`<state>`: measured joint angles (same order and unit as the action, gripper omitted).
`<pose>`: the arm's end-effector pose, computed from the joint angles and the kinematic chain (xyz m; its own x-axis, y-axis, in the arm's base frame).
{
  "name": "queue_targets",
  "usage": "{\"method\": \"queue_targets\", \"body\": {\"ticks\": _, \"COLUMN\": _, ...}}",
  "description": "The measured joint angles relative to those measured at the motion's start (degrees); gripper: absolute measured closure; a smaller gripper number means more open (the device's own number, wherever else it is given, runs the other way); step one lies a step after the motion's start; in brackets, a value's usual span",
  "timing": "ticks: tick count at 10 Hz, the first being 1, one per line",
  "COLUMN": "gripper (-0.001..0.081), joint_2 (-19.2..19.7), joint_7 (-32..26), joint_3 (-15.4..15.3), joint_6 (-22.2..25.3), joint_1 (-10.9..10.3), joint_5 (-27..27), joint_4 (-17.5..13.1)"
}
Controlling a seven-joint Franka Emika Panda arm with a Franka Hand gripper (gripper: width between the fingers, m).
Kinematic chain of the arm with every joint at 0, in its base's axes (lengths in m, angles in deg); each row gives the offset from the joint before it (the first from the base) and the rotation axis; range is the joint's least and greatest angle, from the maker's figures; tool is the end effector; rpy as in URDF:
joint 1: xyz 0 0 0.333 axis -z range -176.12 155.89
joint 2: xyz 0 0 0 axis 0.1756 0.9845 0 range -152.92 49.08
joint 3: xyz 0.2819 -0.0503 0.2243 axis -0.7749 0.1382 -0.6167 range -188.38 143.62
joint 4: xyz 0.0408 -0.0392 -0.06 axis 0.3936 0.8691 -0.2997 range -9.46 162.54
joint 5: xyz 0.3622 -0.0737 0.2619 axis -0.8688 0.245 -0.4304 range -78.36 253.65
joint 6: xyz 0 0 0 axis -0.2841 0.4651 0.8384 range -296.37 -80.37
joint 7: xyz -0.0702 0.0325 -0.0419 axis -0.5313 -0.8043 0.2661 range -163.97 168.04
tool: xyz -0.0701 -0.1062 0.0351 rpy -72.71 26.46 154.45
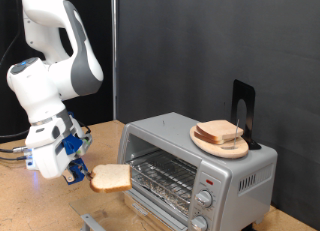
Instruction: Make a piece of toast with the oven
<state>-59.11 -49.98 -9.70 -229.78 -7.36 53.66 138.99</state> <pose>0.4355 -0.1207 0.2561 0.9652 0.1024 0.2408 0.1622 -0.9562 -0.2436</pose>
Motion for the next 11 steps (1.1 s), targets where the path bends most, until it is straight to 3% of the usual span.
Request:
{"method": "queue_targets", "body": {"ticks": 2, "gripper": 0.0409, "joint_2": 2.6, "joint_7": -2.4, "joint_3": -0.9, "joint_6": 2.1, "joint_1": -0.2, "joint_5": 6.0, "joint_4": -3.9}}
{"method": "queue_targets", "body": {"ticks": 4, "gripper": 0.0409, "joint_2": 5.3, "joint_7": -0.3, "joint_3": -2.9, "joint_6": 2.1, "joint_1": -0.7, "joint_5": 9.5, "joint_4": -7.1}}
{"method": "queue_targets", "body": {"ticks": 8, "gripper": 0.0409, "joint_2": 6.2, "joint_7": 10.5, "joint_3": -7.4, "joint_6": 1.1, "joint_1": -3.2, "joint_5": 17.8, "joint_4": -9.9}}
{"method": "queue_targets", "body": {"ticks": 11, "gripper": 0.0409, "joint_2": 6.2, "joint_7": 22.0, "joint_3": -10.5, "joint_6": -0.8, "joint_1": -4.9, "joint_5": 28.9, "joint_4": -10.0}}
